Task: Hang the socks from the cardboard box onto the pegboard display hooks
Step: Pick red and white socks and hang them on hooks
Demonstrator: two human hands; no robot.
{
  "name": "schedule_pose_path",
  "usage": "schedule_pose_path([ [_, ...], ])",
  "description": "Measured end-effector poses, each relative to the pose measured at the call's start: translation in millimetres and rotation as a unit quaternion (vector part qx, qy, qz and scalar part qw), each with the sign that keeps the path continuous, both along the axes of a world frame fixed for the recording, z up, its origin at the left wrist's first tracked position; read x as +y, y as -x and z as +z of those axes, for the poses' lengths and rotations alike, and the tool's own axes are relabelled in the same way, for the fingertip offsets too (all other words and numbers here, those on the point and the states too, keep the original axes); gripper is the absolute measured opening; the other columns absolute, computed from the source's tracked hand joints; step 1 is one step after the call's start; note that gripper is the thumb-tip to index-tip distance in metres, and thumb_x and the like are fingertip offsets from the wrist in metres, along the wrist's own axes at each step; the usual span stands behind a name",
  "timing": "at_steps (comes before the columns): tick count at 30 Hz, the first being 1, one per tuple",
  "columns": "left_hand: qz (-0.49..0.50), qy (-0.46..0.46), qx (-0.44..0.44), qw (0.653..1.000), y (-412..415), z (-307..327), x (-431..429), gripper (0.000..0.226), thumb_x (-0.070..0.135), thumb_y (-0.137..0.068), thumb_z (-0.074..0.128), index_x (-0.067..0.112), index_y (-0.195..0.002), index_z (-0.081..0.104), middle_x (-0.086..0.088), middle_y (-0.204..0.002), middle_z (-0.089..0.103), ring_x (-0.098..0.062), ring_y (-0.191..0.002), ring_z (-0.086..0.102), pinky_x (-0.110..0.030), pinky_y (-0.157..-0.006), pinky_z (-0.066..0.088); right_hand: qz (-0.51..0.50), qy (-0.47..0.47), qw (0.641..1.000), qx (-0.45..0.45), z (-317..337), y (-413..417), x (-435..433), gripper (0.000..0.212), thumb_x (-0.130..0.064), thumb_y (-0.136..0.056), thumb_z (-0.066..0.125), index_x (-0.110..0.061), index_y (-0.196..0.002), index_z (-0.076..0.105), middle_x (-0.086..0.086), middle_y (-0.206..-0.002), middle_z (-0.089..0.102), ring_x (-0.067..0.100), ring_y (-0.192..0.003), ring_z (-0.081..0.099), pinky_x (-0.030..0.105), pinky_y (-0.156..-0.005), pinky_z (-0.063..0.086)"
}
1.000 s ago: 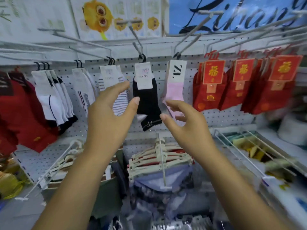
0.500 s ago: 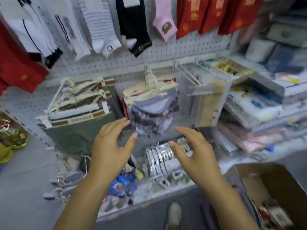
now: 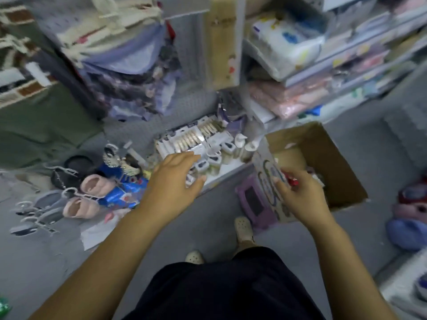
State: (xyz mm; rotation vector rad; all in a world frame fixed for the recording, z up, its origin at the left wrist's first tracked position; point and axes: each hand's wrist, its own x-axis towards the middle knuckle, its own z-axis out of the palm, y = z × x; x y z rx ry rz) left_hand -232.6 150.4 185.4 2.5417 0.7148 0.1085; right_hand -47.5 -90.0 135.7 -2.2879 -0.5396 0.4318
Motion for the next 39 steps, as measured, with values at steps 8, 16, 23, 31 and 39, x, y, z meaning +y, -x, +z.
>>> schedule_pose_path([
  [8,-0.106,0.015,0.121,0.987,-156.6,-49.9,-64.7,0.064,0.048,-0.094,0.054,0.010,-0.146,0.050,-0.011,-0.154,0.048,-0.033,-0.141,0.044,-0.049,-0.113,0.039,-0.114,0.065,0.984,0.123,-49.1,-93.0,-105.5,0.035,-0.033,-0.095,0.069,-0.013,-0.124,0.068,0.001,-0.116,0.069,0.018,-0.110,0.062,0.028,-0.089,0.045],
  [16,-0.077,0.112,0.190,0.972,-256.4,-121.9,-101.7,0.045,0.041,-0.099,0.061,0.010,-0.131,0.061,-0.012,-0.129,0.064,-0.030,-0.116,0.061,-0.037,-0.088,0.049,-0.160,0.104,0.953,0.236,-134.1,-183.8,-122.4,0.042,-0.032,-0.095,0.069,-0.006,-0.128,0.063,0.010,-0.121,0.068,0.027,-0.113,0.064,0.028,-0.084,0.043],
  [23,0.059,0.209,0.230,0.948,-306.6,-186.1,-112.3,0.043,0.048,-0.098,0.059,0.008,-0.106,0.070,-0.002,-0.097,0.068,-0.020,-0.091,0.062,-0.020,-0.066,0.038,-0.134,0.111,0.928,0.328,-238.4,-226.1,-84.9,0.063,-0.052,-0.083,0.076,-0.014,-0.132,0.061,0.003,-0.129,0.065,0.021,-0.118,0.061,0.039,-0.103,0.051],
  [31,0.069,0.242,0.246,0.936,-320.0,-228.6,-105.6,0.031,0.041,-0.099,0.061,0.015,-0.082,0.064,-0.008,-0.087,0.075,-0.026,-0.087,0.072,-0.042,-0.085,0.056,-0.034,0.235,0.930,0.279,-309.5,-233.1,-39.3,0.068,-0.068,-0.074,0.073,-0.032,-0.130,0.059,0.001,-0.132,0.060,0.028,-0.133,0.044,0.043,-0.103,0.028],
  [39,0.059,0.272,0.250,0.927,-318.1,-232.0,-105.3,0.034,0.030,-0.102,0.059,0.018,-0.070,0.056,-0.007,-0.083,0.074,-0.026,-0.084,0.074,-0.045,-0.087,0.057,0.030,0.324,0.908,0.265,-327.0,-226.1,-41.7,0.030,-0.058,-0.086,0.067,-0.029,-0.092,0.059,0.003,-0.102,0.052,0.032,-0.128,0.044,0.051,-0.108,0.028],
])
